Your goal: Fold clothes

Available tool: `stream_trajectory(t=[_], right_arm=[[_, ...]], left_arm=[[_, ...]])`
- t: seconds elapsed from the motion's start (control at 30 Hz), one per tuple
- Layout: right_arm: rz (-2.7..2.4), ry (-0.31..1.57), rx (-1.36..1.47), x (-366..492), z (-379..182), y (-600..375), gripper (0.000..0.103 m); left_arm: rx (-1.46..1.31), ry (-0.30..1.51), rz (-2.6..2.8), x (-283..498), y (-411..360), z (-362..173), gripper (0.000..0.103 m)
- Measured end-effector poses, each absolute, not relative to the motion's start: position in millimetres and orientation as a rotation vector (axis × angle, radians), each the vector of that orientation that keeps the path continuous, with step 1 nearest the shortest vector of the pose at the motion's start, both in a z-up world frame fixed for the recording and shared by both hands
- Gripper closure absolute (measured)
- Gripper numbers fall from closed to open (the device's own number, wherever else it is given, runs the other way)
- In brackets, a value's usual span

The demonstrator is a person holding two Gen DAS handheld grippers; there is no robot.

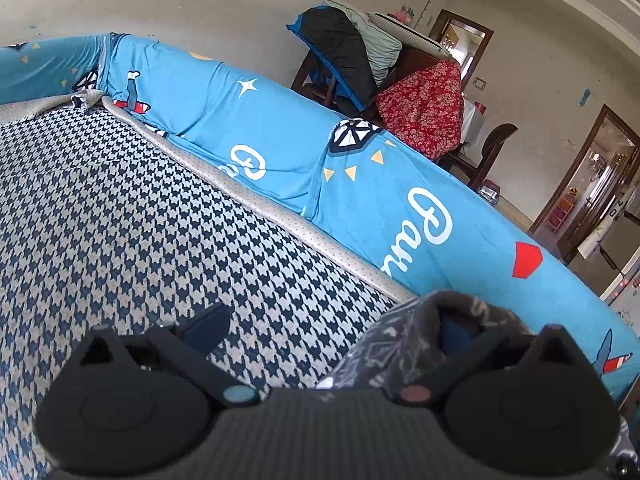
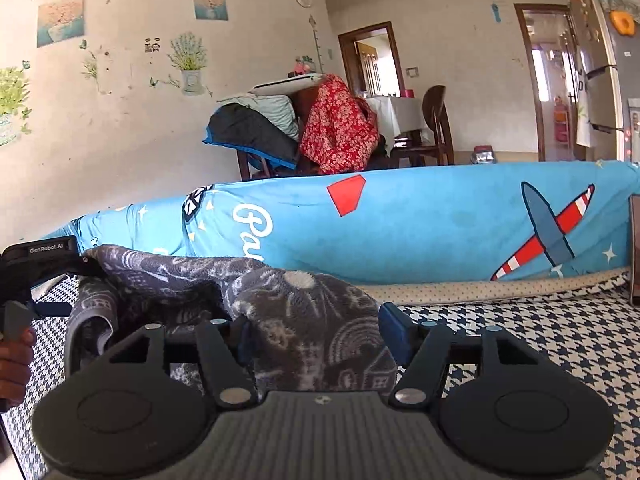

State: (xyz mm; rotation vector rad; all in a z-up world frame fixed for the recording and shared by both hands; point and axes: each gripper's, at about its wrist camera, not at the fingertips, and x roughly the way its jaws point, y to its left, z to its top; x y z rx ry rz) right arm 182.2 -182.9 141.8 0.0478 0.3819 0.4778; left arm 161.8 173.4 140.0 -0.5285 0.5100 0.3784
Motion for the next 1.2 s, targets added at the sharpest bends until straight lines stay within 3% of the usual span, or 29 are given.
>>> stream_trajectory(t=[0.53, 0.6, 0.67, 0.9, 1.2], right_arm=[[0.52, 0.297, -0.003, 164, 151, -160, 0.039], [0.522, 0.313, -0.023, 163, 152, -159, 0.035], [0.546, 0.374, -0.06, 166, 150, -157, 0.019], [0.596, 0.442, -0.214, 155, 141, -150, 0.019], [0.832, 0.391, 0.031, 142, 153, -159, 0.019]], left_arm=[[-0.517, 0.51, 0.343, 164, 166, 140, 0.0], [-0.518, 0.511, 0.348, 165, 167, 140, 0.0], [-0.519, 0.513, 0.356, 166, 167, 139, 0.0], [-0.542, 0.515, 0.343, 172, 164, 139, 0.0], [-0.545, 0.515, 0.324, 175, 160, 140, 0.0]])
